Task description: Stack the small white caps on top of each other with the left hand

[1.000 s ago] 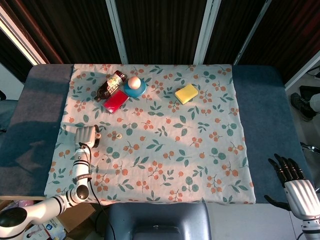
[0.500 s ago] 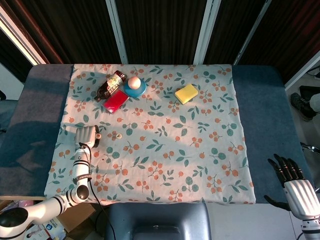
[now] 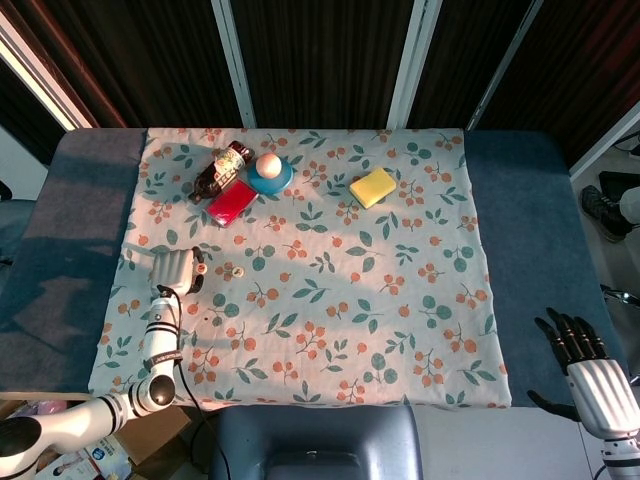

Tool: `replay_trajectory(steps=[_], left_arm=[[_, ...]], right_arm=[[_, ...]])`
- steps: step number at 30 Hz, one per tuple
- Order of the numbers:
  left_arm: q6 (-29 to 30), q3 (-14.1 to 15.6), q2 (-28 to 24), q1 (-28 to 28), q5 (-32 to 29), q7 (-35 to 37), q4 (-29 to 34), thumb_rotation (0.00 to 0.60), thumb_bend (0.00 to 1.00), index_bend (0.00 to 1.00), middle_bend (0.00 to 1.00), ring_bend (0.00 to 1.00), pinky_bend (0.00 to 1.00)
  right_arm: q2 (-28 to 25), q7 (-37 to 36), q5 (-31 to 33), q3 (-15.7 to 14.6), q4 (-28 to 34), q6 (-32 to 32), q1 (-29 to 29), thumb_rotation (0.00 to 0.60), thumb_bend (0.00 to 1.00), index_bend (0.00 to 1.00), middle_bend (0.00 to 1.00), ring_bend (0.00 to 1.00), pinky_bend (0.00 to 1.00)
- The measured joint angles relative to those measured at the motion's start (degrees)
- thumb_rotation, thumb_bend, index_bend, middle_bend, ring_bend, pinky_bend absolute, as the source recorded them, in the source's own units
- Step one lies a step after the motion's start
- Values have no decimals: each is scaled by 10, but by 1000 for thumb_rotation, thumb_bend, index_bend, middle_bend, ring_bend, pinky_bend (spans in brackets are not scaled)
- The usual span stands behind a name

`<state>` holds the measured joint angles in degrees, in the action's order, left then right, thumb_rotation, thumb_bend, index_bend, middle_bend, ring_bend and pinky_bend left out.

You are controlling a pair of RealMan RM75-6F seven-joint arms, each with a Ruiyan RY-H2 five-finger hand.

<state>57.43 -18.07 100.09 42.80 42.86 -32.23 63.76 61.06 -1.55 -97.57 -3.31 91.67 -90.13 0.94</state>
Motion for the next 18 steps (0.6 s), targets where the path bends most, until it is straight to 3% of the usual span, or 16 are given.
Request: replay_trajectory(steps=[11,18], left_arm=[[40,31,-109,-52,33,12,195,600,388,499,1000,1000,1000],[45,65,-155,-81,44,29,235,600,388,498,1000,1000,1000]], right_arm=[[-2,-4,-8,-3,-1,-3,0,600,176,0,0,0,0],[-1,-4,-13,-5,-1,-3,0,600,176,0,0,0,0]])
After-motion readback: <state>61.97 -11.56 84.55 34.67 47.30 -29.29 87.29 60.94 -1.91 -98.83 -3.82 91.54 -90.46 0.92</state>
